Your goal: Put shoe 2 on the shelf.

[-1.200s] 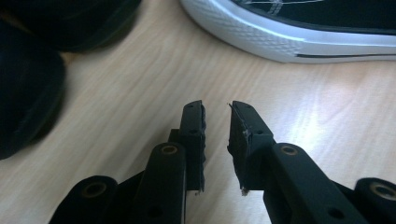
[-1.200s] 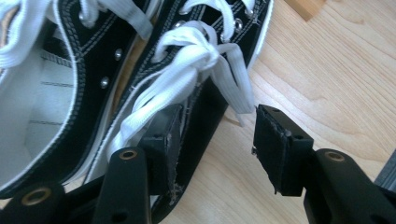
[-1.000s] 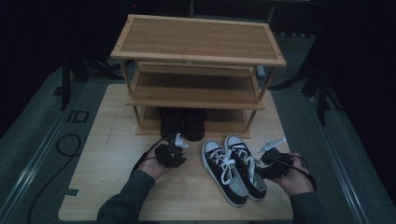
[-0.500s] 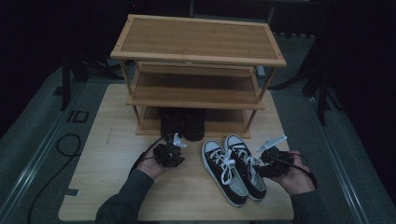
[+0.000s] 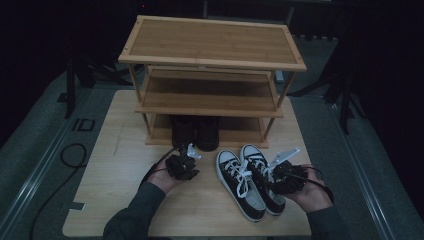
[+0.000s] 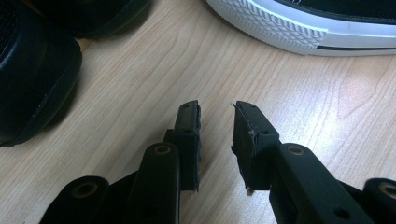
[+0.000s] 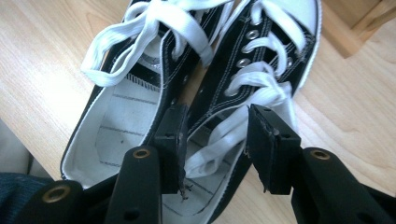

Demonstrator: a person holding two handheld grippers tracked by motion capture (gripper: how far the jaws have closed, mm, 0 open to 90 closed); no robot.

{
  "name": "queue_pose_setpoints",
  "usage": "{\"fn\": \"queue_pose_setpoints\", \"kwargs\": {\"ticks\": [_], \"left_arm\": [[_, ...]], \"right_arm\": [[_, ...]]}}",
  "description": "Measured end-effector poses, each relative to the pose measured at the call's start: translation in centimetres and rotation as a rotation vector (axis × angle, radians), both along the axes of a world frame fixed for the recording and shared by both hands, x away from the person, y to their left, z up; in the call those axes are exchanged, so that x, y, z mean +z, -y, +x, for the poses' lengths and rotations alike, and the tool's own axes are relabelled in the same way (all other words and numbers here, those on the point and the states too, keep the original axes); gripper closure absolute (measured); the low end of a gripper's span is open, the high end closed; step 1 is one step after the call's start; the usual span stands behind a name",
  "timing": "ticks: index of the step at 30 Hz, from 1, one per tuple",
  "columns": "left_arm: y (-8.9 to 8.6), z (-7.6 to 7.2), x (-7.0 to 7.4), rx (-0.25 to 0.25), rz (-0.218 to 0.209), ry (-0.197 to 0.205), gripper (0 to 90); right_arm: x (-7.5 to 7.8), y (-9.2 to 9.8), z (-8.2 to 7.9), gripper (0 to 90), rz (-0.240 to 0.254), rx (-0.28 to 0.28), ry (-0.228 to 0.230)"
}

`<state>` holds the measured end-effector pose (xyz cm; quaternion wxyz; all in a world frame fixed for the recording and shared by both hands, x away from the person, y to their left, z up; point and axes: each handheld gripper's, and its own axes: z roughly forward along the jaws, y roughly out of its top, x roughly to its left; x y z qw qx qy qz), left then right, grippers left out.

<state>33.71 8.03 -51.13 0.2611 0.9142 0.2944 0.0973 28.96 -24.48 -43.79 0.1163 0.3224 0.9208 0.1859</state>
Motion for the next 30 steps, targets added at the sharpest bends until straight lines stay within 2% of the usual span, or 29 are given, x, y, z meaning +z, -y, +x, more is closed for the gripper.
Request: {"fn": "queue_pose_setpoints", "kwargs": {"ticks": [15,22,30], "left_arm": [[0.2,-0.1,-0.1,-0.003,-0.001,-0.003,70.7],[0.1,-0.1,-0.3,-0.006,0.001,-0.004,70.6],[0.3,-0.1,-0.3,-0.011,0.003,-0.010,70.4]], "right_arm": [[-1.8,-1.2,0.1,50.9,-0.013,0.001,-0.076],[-2.4,-2.1,0.4,45.9,-0.021,-0.019,-0.102],[-3.0,-2.9,0.9,45.9,-0.038,-0.054,-0.119]]}}
